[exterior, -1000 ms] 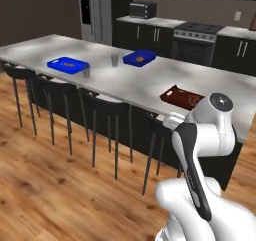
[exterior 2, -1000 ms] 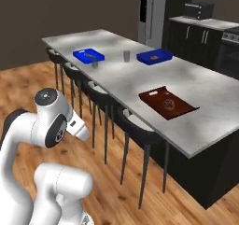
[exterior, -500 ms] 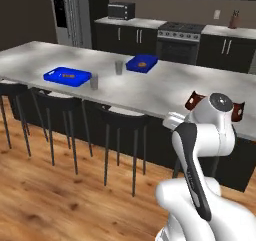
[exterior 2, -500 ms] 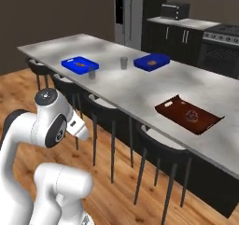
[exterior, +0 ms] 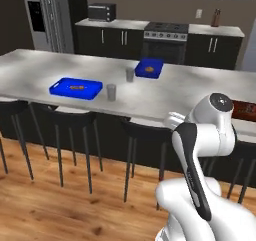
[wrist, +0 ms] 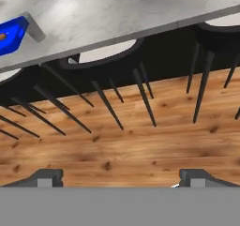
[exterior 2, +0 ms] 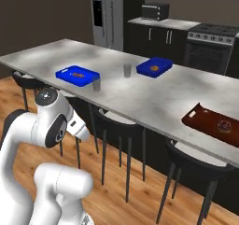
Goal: Take the cake and donut from the fridge and place them on the empty tray on the dining counter.
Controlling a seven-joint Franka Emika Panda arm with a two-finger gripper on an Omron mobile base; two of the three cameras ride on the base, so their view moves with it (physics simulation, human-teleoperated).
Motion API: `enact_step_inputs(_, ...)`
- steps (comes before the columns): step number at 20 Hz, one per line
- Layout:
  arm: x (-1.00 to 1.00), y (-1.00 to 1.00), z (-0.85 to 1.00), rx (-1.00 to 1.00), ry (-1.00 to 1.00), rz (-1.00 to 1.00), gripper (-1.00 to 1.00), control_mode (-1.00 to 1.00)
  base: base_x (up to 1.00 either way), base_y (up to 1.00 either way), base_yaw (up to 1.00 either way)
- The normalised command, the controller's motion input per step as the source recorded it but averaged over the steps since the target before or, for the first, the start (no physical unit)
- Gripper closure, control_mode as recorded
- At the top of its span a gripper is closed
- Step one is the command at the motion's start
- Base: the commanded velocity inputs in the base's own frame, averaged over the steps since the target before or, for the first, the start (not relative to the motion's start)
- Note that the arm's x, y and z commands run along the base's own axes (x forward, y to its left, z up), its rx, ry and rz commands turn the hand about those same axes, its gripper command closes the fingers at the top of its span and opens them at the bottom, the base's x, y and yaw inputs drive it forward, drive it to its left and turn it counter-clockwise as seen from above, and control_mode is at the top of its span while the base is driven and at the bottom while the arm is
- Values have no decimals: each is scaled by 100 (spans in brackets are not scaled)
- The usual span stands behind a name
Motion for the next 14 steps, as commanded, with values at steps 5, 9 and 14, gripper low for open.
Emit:
enact_step_inputs(5,0,0,0,0,0,0,-100,100,9,100,-27)
enact_step_inputs(9,0,0,0,0,0,0,-100,100,2,100,-23)
enact_step_inputs(14,0,0,0,0,0,0,-100,100,0,100,-23)
